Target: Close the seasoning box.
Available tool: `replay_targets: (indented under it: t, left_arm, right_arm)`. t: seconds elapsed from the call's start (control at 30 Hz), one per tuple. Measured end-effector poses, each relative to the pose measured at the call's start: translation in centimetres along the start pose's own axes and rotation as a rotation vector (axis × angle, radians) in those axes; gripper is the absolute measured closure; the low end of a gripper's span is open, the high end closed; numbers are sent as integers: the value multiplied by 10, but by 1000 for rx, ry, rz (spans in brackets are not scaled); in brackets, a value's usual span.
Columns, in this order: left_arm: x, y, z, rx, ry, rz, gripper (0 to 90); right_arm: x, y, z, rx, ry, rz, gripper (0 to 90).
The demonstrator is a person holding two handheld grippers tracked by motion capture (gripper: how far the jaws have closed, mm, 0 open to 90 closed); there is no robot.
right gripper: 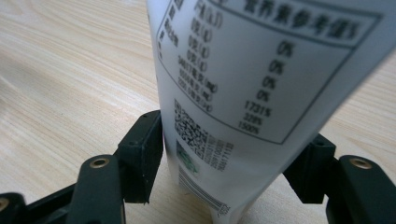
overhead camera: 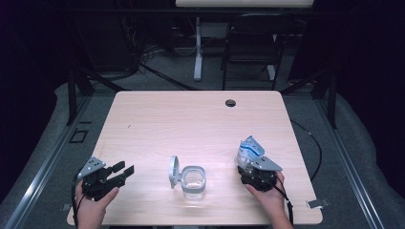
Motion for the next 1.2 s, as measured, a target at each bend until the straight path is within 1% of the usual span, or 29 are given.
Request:
replay_targets:
  t: [0.1,0.23,0.33,0.47,0.53,0.93,1.13,1.2]
  left_arm:
    - [0,-1,0,1,-4,-1,540]
    - [1,-2,-1,1,-7,2,541]
    - [1,-2,-1,4,-2,3,541]
    - [1,-3,-1,4,-3,4,541]
    - [1,-3,-2,6,-5,4,542]
    - [1,-3,-2,7,-6,5,543]
    - [1,-5,-3,7,-7,8,543]
    - [2,-5,-3,7,-10,7,543]
  right_arm:
    - [-1,-1,0,-14,11,0,367]
    - [-2,0,-1,-5,6,-8,366]
    - [-4,-1,-1,-11,16,-14,365]
    - [-6,-1,-2,-6,13,-22,365]
    - [-7,-1,-3,7,9,-25,364]
    - [-8,-1,-4,8,12,-36,358]
    - [-10,-1,-5,23,6,-51,353]
    - [-12,-2,-5,17,9,-53,352]
Point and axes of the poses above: each handheld gripper's, and its own axes: x roughly backward along the jaws, z roughly out of its top, y roughly to its right, the point moved 9 cm from there along -x, roughly forward along the jaws, and after that the axes turned 11 degrees about y, right-handed, at the moved point
